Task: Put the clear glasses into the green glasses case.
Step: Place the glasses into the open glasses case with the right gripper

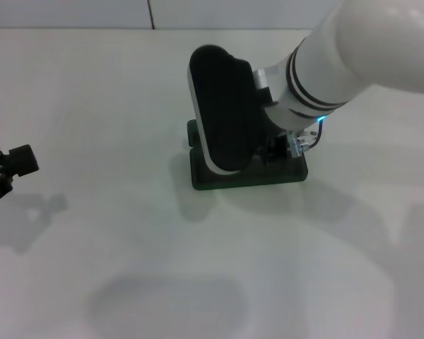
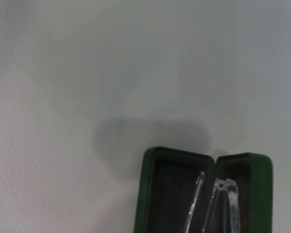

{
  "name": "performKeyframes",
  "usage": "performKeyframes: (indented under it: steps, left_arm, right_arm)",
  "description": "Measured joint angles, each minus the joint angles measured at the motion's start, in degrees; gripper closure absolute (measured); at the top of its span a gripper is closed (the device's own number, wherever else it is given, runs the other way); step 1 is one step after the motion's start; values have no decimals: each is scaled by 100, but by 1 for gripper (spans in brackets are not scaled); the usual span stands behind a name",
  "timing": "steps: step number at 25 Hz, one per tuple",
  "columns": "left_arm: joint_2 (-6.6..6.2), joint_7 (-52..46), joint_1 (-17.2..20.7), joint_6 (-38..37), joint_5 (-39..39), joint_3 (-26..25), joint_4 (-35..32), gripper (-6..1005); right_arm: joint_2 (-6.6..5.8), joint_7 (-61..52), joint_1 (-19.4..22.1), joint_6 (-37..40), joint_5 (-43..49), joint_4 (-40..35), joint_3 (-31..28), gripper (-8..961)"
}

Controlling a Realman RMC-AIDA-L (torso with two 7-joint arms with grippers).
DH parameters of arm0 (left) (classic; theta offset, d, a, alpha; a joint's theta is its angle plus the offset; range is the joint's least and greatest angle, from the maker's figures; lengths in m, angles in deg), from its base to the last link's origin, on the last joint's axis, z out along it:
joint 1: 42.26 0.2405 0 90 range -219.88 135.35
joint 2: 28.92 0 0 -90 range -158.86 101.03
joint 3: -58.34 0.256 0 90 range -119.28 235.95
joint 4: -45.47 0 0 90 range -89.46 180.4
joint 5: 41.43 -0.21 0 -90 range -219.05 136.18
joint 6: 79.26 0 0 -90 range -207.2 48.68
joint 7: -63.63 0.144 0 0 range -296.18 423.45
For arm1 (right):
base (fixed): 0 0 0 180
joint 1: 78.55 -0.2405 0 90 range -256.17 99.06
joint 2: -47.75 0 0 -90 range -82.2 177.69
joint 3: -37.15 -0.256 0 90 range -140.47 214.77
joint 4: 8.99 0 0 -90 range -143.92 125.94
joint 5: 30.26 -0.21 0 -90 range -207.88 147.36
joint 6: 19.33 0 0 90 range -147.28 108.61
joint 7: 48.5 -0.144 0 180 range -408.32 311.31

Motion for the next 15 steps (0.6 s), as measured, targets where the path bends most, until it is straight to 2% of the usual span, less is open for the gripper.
performKeyframes:
  steps: [15]
  left_arm:
    - [6, -2, -81, 59, -16, 0, 7, 942]
  right_arm:
    - [0, -26, 0, -391, 156, 185, 391, 826]
